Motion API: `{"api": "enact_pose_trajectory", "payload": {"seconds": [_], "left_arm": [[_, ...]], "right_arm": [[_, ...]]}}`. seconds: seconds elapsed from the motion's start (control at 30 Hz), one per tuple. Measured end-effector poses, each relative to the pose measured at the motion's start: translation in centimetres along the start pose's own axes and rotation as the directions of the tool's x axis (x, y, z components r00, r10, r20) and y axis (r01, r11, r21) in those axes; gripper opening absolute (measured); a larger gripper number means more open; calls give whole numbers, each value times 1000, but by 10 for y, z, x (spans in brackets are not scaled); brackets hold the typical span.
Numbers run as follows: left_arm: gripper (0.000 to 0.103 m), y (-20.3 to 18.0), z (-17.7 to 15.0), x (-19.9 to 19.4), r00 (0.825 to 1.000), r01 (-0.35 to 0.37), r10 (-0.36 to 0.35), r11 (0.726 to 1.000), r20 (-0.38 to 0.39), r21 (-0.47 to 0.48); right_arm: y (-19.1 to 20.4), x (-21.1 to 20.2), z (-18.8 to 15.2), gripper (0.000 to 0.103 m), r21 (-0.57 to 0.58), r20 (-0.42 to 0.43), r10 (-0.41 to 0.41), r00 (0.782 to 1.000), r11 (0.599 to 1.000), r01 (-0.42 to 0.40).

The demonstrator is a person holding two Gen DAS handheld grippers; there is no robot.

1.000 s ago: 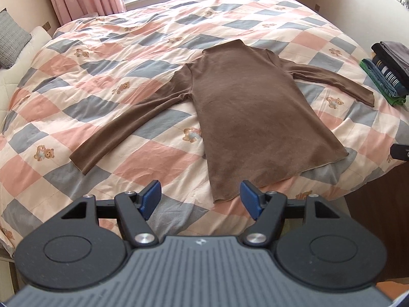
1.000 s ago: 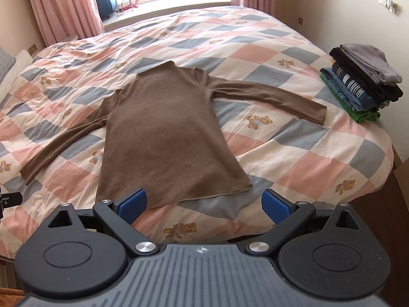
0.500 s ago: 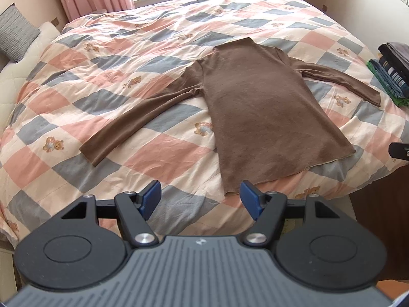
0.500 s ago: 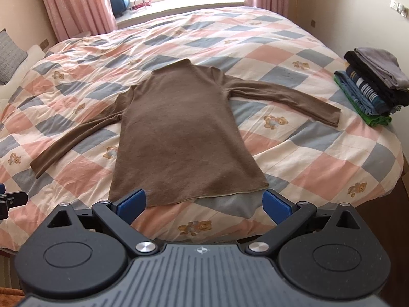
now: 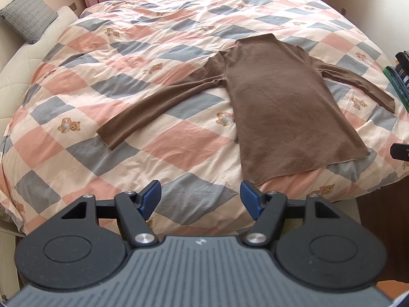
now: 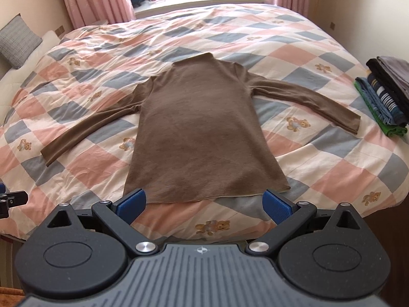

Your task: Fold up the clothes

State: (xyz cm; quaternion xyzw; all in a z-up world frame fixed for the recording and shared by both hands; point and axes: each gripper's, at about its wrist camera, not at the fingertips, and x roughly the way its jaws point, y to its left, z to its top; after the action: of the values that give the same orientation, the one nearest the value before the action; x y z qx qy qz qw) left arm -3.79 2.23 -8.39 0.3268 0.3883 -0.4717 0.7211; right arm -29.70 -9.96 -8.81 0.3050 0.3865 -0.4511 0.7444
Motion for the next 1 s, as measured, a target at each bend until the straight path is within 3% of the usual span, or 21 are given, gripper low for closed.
{"api": "enact_pose_trajectory", "payload": {"seconds": [0.43,0.77,0.87,1.0], "left_arm": [[66,-5,24,17,999,-16,14,999,-44,-42],[66,-43,73,76,995,-23,4,981,-101,-190],[66,-26,71,98,996,-24,-7,944,-92,-328],[67,-2,67,127,997,-22,-19,864,-78,-502]], "right_arm": [[-11,25,27,100,-24,-47,28,999,999,-29],[-71,92,92,100,-66,-125,66,990,995,-75],[-91,116,114,100,-92,-159,74,985,992,-90],[-110,149,140,100,-141,-188,73,979,985,-101]]}}
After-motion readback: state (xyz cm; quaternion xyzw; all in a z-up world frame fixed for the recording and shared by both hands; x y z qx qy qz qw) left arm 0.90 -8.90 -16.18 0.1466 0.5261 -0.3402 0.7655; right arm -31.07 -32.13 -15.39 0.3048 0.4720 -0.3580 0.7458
